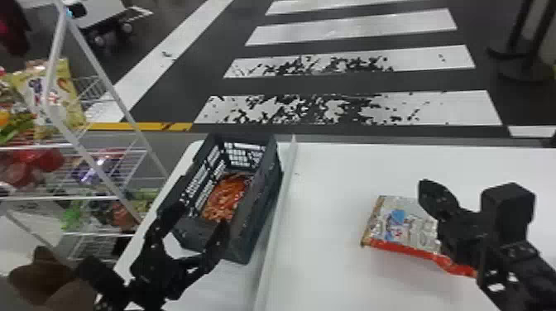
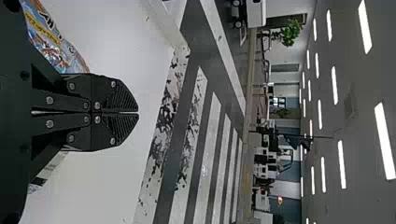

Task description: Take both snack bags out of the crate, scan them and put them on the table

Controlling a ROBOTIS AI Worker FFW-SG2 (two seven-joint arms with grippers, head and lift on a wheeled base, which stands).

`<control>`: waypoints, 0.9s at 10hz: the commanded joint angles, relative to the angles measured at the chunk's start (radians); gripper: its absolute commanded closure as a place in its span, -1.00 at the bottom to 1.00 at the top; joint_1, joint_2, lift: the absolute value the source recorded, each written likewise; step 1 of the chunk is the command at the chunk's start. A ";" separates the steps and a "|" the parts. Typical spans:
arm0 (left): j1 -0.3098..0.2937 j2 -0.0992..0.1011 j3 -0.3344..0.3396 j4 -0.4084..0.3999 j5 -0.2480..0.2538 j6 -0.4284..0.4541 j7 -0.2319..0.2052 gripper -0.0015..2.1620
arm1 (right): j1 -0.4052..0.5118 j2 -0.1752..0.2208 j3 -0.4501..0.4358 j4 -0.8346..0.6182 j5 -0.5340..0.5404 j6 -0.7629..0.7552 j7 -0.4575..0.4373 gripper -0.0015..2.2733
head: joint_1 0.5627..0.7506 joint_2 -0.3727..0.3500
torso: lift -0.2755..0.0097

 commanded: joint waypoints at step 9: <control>0.005 -0.003 0.000 0.003 -0.001 0.003 0.003 -0.92 | -0.086 0.002 0.031 0.237 0.168 0.104 -0.130 0.99 | 0.41 0.69 | 0.28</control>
